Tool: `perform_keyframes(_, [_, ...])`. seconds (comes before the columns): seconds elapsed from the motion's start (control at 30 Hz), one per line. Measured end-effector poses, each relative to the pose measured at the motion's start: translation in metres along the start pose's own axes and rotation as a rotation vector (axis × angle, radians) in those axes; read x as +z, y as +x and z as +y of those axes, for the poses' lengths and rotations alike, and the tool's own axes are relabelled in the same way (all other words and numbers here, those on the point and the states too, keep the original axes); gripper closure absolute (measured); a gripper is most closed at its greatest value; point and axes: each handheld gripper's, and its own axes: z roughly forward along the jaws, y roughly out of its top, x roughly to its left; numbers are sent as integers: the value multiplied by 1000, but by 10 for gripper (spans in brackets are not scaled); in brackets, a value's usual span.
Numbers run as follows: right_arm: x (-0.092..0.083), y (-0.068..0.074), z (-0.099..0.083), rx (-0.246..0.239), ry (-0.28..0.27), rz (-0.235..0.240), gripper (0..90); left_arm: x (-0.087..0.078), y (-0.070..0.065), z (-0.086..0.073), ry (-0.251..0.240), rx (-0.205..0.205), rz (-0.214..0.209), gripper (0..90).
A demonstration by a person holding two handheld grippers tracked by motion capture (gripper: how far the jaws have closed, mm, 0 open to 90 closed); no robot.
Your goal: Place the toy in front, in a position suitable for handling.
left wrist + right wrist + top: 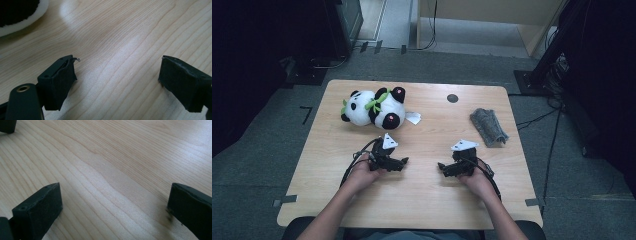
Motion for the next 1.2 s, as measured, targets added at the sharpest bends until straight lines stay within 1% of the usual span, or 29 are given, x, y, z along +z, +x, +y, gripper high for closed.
perform_keyframes(0.43, [0, 0, 0, 1, 1, -1, 0, -1, -2, -1, -4, -13, 13, 134])
perform_keyframes(0.6, [-1, 1, -1, 13, 1, -16, 0, -1, -2, -1, -2, -17, 19, 133])
perform_keyframes(0.73, [-1, 1, -1, 14, 1, -16, 0, -1, -2, -1, -2, -17, 19, 134])
perform_keyframes(0.87, [-1, 2, -1, 16, 1, -17, 0, -1, -3, -1, -4, -8, 8, 134])
perform_keyframes(1.1, [-1, 2, -1, 18, 1, -18, 0, 0, -4, -1, -2, -13, 14, 133])
perform_keyframes(1.2, [-1, 2, -1, 21, 0, -20, 0, 0, -4, -1, -4, -5, 5, 133])
